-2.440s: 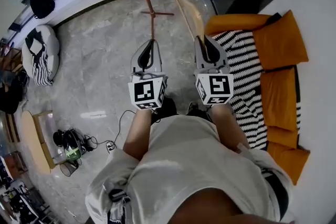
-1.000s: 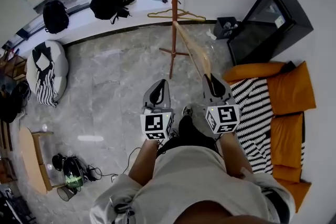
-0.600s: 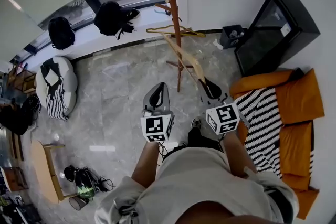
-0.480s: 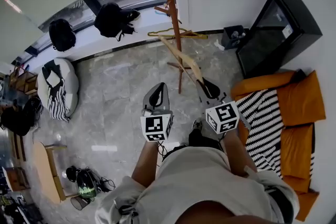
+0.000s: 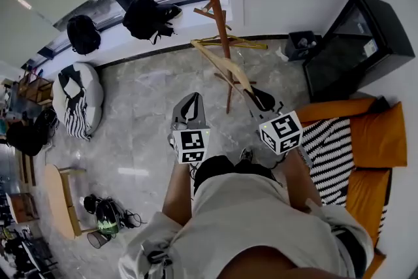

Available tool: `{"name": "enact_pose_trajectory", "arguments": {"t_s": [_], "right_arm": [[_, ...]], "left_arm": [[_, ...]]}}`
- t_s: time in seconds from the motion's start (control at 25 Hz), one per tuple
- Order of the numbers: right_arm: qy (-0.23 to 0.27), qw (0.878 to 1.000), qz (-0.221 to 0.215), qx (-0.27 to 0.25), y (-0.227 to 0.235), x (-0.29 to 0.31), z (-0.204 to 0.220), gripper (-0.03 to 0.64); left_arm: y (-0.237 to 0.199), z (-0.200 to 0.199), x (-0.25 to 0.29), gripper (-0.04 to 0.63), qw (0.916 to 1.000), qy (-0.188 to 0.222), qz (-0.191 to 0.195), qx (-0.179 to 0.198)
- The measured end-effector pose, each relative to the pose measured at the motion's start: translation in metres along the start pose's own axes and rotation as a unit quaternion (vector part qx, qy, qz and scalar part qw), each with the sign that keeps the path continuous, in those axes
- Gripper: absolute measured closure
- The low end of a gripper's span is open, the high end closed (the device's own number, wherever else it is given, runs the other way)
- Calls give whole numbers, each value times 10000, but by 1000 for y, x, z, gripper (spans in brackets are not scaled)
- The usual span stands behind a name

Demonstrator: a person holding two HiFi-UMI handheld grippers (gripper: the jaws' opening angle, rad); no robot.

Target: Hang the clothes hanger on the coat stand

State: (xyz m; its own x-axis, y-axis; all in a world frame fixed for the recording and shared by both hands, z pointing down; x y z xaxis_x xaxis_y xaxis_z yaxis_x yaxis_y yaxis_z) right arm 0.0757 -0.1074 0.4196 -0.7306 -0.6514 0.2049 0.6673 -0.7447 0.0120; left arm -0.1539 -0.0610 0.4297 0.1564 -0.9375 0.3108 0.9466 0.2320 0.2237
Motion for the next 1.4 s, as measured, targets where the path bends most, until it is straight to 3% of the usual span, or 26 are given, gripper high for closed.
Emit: {"name": "enact_pose_trajectory", "arguments": {"t_s": [0.12, 0.2, 0.24, 0.36, 0.44, 0.56, 0.76, 0.88, 1.08, 1.28, 1.4], "right_arm": [[7, 9999, -162, -18, 8, 10, -1, 568], [-5, 9996, -268, -32, 12, 18, -4, 568], [-26, 9995, -322, -34, 14, 23, -5, 568], [-92, 9987, -483, -99, 21, 36, -8, 568], [-131, 9981, -580, -185, 24, 44, -11, 568], [-246, 9966, -721, -310, 28, 55, -14, 568], [-369, 9927, -1042, -479, 34, 73, -29, 568], [-416, 9893, -1272, -576, 35, 85, -37, 568], [-544, 9851, -1445, -758, 39, 98, -42, 568], [-592, 9829, -1566, -772, 44, 104, -43, 568], [-596, 9819, -1609, -803, 46, 107, -41, 568]], "left_arm": [[-14, -7, 13, 584, 9971, -14, -227, 720], [-26, -16, 21, 581, 9904, 59, -419, 1315], [-30, -20, 27, 566, 9845, 34, -483, 1687], [-38, -27, 53, 401, 9603, -164, -435, 2751], [-43, -29, 69, 373, 9506, -157, -384, 3075], [-49, -33, 89, 354, 9426, -163, -292, 3323], [-44, -46, 120, 330, 9193, 75, 117, 3933], [-48, -47, 133, 328, 9122, 140, 186, 4091], [-57, -49, 143, 331, 9184, 370, 220, 3932], [-61, -44, 148, 469, 9141, 275, 263, 4037], [-61, -40, 150, 486, 9170, 185, 265, 3976]]}}
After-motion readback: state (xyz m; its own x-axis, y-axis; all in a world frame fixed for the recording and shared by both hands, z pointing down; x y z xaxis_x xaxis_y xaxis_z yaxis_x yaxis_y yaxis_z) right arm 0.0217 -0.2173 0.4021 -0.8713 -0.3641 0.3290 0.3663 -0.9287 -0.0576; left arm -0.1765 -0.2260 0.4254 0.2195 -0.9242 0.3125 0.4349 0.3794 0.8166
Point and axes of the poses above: the fingertips, and each gripper's own axes: x forward along the fingers, y to its right, z out of its underside, the point moved 10 cm from there along -x, backward along the fingers, and after that the axes turned 4 degrees about -x, right-handed, at the moved point
